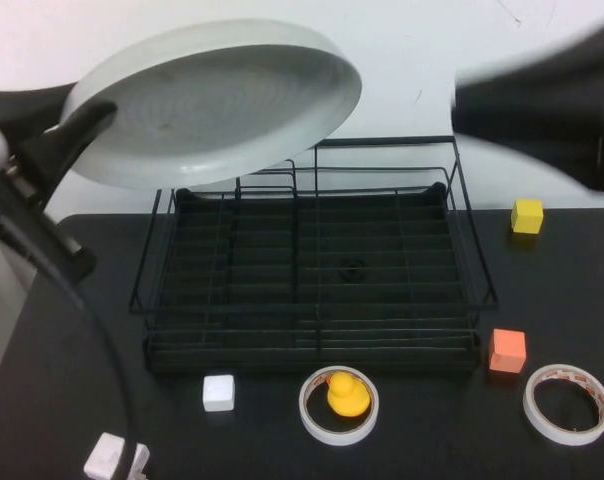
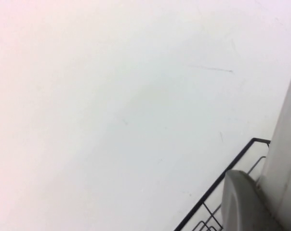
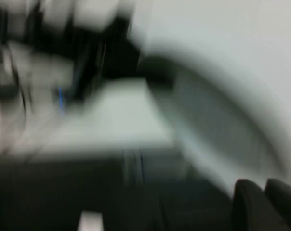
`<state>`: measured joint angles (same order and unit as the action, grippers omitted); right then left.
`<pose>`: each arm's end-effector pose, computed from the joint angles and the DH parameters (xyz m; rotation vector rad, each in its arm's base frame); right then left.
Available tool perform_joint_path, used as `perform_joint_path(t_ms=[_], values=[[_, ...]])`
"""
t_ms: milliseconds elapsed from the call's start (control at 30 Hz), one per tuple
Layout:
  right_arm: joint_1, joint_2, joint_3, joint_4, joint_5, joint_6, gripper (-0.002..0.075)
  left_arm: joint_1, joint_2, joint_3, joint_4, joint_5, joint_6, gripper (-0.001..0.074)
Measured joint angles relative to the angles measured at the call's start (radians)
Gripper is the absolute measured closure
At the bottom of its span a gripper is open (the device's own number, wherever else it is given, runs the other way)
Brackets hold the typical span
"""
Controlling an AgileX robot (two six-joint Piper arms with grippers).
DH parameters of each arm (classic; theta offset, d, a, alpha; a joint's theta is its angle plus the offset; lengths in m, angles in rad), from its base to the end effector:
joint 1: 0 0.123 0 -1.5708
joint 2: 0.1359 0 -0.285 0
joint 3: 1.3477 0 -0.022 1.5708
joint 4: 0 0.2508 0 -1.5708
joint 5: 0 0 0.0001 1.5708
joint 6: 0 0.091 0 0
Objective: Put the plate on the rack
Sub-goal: Place the plate on the rack
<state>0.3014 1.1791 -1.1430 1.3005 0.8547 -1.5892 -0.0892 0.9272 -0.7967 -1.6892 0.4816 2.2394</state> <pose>0.2074 0.1338 0.4182 -1.1274 1.3836 0.6512 0.1892 -0.0590 0.3847 0.8197 1.3209 -0.0186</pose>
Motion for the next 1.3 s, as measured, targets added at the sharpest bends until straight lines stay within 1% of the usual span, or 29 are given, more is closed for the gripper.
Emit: perform_joint_path(t_ms=[100, 200, 233, 333, 400, 567, 733, 967, 1300], values=[[0.000, 0.002, 0.005, -0.321, -0.005, 0.133, 0.0711, 0.000, 0.070, -0.035, 0.000, 0.007, 0.014, 0.0662], [-0.002, 0.006, 0.037, -0.595, -0.006, 0.351, 0.0720, 0.000, 0.162, -0.081, 0.000, -0.009, 0.057, 0.0662], [-0.002, 0.006, 0.056, -0.677, -0.006, 0.417, 0.0722, 0.000, 0.203, -0.104, 0.000, -0.014, 0.078, 0.0662], [-0.002, 0.006, 0.129, -0.834, -0.021, 0.544, 0.0725, 0.000, 0.341, -0.188, 0.000, -0.025, 0.130, 0.0662], [-0.003, 0.006, 0.195, -0.880, -0.050, 0.577, 0.0725, 0.000, 0.421, -0.249, 0.000, -0.027, 0.157, 0.0662], [-0.003, 0.006, 0.361, -0.921, -0.128, 0.595, 0.0726, 0.000, 0.613, -0.402, -0.003, -0.032, 0.224, 0.0662], [-0.003, 0.006, 0.493, -0.971, -0.208, 0.632, 0.0727, 0.000, 0.791, -0.512, -0.007, -0.010, 0.306, 0.0662], [-0.003, 0.006, 0.509, -0.982, -0.226, 0.650, 0.0727, 0.000, 0.976, -0.607, -0.007, 0.011, 0.357, 0.0662], [-0.003, 0.006, 0.509, -0.988, -0.241, 0.652, 0.0727, 0.000, 1.111, -0.672, -0.007, 0.016, 0.449, 0.0662]])
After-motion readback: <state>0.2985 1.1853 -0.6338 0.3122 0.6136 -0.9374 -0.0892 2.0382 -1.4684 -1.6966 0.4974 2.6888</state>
